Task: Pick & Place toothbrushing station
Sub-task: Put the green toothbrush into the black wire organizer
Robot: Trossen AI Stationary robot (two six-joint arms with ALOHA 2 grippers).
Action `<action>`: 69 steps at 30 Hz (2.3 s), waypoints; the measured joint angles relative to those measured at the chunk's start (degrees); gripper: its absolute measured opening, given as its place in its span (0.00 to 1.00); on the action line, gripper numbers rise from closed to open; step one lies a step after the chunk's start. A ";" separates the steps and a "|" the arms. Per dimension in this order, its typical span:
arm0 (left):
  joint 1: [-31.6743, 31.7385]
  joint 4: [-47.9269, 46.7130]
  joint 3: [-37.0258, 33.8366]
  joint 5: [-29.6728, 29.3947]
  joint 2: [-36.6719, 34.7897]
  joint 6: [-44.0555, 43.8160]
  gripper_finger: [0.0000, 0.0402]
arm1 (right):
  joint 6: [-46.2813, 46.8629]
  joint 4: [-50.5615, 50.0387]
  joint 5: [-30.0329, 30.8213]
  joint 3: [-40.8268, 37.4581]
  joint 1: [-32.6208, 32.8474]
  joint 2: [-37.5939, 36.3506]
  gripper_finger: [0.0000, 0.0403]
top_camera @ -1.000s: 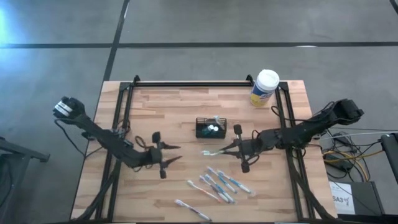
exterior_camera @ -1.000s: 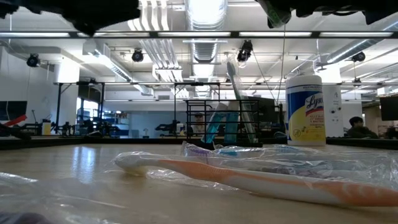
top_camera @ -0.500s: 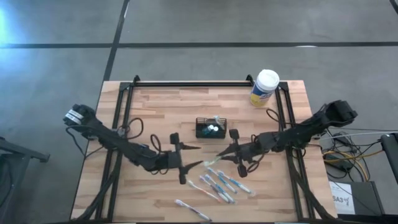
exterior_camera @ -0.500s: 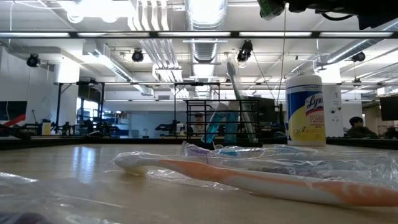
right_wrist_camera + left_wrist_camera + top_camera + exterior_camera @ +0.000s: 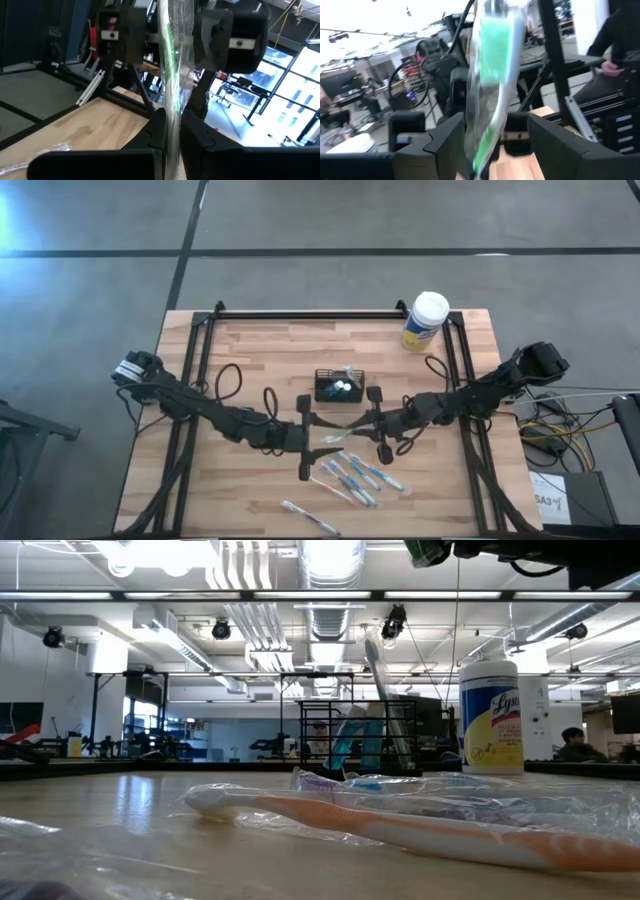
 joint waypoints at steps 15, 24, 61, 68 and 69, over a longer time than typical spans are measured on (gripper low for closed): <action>1.28 0.89 0.46 7.08 0.02 -1.12 0.39 | -1.16 14.62 -0.07 0.18 -1.66 8.96 0.06; 1.97 1.13 0.46 9.72 0.02 -1.92 0.23 | -0.75 14.27 -0.15 1.79 -1.77 10.67 0.06; -5.02 -46.27 -11.25 -15.95 -38.27 -16.79 0.02 | 8.17 9.92 16.74 -23.84 0.98 -26.14 0.48; -4.64 -38.47 -26.41 -18.34 -49.91 -19.37 0.02 | 11.56 -3.14 16.65 -29.14 0.98 -41.48 0.28; -4.65 -37.61 -27.91 -18.50 -51.28 -19.05 0.02 | 11.62 -6.08 16.63 -29.15 0.98 -43.36 0.24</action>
